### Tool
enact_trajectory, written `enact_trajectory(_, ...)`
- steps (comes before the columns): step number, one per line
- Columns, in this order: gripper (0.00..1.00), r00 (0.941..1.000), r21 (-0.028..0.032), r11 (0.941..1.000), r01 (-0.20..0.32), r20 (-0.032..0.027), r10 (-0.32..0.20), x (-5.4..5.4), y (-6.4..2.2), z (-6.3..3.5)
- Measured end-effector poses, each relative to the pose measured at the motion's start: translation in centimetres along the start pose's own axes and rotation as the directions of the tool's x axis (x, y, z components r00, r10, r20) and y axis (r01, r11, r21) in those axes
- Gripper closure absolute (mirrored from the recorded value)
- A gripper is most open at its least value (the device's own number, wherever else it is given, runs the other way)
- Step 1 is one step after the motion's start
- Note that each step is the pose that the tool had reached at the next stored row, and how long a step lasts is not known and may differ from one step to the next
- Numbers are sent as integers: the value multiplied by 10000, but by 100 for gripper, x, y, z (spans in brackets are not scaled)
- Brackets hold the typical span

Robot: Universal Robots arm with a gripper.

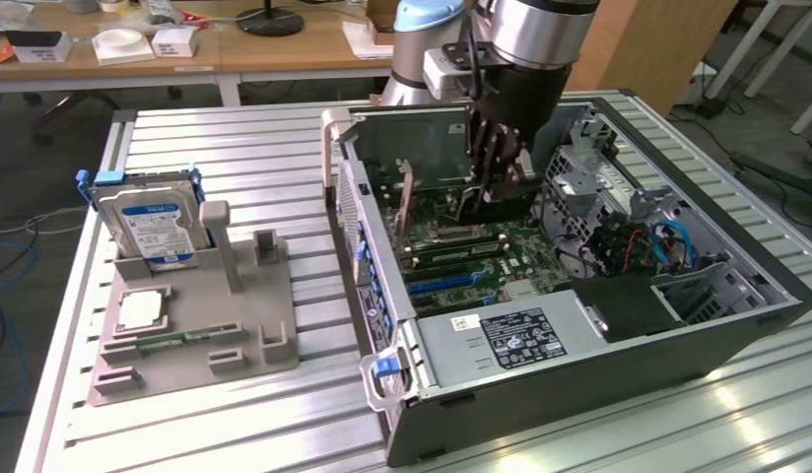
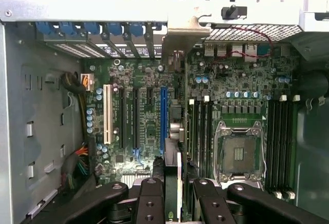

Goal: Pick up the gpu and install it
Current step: 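Insert the gpu into the slot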

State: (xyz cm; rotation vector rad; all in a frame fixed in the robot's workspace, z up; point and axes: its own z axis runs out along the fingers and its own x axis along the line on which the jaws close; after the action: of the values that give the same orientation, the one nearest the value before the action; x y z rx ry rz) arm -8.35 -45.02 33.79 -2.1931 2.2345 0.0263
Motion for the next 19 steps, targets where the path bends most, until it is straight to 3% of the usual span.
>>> enact_trajectory(19,73,10000,-7,10000,1,-4,-1,35,46,131)
